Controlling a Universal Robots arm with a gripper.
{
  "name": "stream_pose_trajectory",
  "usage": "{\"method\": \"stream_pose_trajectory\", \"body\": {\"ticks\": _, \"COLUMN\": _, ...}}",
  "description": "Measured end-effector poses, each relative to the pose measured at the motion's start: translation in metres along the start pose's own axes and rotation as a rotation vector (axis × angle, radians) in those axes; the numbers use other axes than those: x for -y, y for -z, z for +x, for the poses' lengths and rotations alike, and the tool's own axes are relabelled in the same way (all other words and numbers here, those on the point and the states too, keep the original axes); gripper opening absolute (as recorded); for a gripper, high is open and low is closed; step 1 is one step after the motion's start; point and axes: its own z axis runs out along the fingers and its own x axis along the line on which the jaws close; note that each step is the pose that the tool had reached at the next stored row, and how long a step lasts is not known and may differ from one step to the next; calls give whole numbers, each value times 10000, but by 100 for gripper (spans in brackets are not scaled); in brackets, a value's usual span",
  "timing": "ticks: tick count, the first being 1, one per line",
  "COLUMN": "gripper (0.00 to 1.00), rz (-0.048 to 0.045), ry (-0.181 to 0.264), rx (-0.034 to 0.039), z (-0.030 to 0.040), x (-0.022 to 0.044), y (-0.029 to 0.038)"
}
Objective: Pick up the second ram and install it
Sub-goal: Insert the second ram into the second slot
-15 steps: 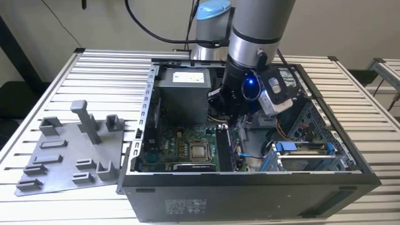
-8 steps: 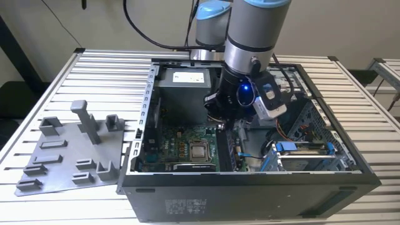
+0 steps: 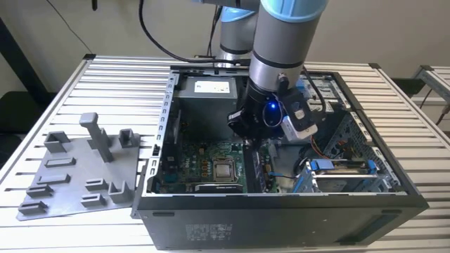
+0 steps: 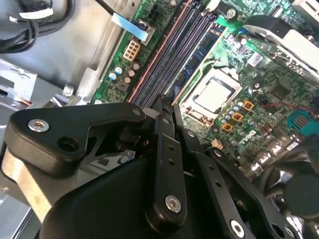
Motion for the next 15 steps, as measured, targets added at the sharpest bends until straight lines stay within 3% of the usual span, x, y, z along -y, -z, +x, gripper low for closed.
{"method": "stream_pose_trajectory", "body": {"ticks": 15, "gripper": 14, "rz": 0, "ry": -162, "rx": 12, "z": 20, "x": 49, "y": -211}}
